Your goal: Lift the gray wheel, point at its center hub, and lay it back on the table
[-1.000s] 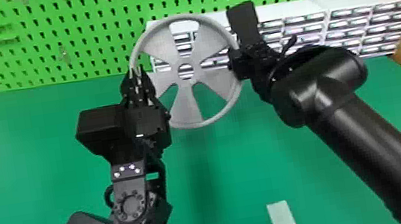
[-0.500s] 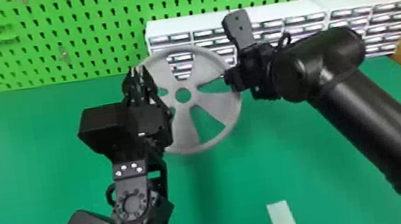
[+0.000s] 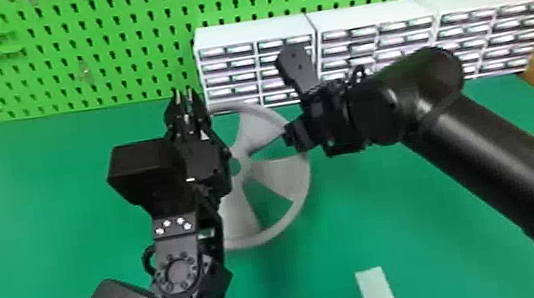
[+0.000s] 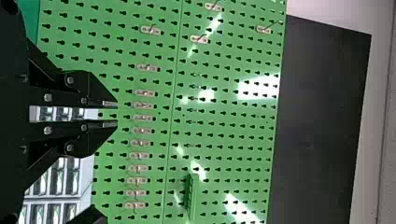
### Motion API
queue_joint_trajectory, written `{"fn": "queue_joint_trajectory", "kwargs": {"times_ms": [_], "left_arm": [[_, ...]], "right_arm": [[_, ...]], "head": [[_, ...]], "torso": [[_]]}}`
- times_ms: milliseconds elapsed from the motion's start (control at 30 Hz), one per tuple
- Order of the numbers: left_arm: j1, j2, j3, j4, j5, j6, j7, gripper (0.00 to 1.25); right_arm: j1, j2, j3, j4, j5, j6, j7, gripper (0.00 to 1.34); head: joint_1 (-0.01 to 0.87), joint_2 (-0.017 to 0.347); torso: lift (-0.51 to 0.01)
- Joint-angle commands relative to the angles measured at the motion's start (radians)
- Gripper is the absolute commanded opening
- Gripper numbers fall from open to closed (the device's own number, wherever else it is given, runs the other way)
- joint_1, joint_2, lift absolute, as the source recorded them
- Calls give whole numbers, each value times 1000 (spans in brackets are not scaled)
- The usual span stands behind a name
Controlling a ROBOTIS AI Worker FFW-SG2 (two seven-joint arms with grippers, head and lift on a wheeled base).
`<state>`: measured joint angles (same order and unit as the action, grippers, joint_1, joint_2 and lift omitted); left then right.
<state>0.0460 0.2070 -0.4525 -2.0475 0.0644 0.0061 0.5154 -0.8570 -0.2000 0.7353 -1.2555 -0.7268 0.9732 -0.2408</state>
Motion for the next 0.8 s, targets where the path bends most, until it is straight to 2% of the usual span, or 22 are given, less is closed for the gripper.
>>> {"fn": "queue_joint_trajectory", "kwargs": {"times_ms": [0,267,467,767], "left_arm": [[-3,0,-2,3,0,0,0,195],[2,3,1,1,0,0,0,195],[0,5,1,3,2,0,0,195],[-1,5,1,3,3,0,0,195]], "right_arm": [[-8,-1,49,18,-14,-5,0,74],[-25,-24,154,56,-77,-33,0,74],[-37,-32,223,74,-114,-44,0,74],[-31,-36,242,93,-112,-59,0,74]], "head": [[692,48],[692,48],[692,48],[692,48]], "torso": [[-96],[-96],[-96],[-96]]}}
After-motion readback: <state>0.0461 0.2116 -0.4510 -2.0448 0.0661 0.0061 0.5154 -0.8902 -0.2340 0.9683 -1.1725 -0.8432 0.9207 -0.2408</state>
